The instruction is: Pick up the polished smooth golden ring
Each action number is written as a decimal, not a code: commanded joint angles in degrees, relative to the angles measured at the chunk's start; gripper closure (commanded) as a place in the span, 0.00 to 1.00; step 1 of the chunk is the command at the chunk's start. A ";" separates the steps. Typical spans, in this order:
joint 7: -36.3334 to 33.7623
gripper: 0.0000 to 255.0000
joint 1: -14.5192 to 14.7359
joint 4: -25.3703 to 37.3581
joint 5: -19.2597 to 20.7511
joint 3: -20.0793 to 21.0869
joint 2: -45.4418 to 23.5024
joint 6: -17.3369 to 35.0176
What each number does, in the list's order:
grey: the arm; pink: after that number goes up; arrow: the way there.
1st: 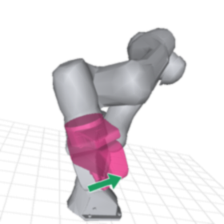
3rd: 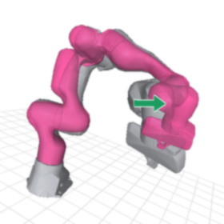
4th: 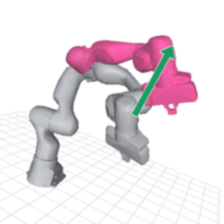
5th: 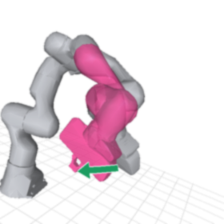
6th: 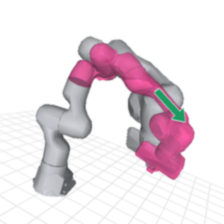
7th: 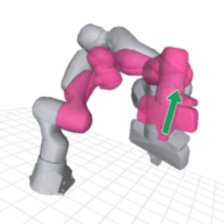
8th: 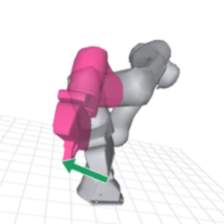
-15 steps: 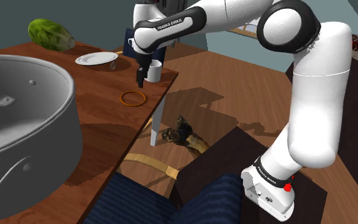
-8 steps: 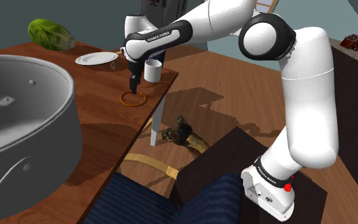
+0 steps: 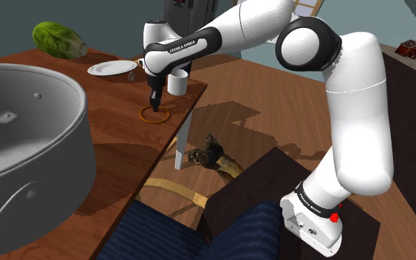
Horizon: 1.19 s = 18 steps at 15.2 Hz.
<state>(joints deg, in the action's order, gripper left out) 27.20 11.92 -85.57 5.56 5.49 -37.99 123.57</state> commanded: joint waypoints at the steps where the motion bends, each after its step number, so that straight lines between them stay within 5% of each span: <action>1: -0.13 1.00 -0.24 -0.17 0.22 -0.42 -0.62 0.91; 18: 0.50 1.00 -0.50 2.61 -0.33 -0.09 3.68 -6.15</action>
<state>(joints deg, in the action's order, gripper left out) 27.73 11.37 -83.37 5.26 5.37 -34.52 118.05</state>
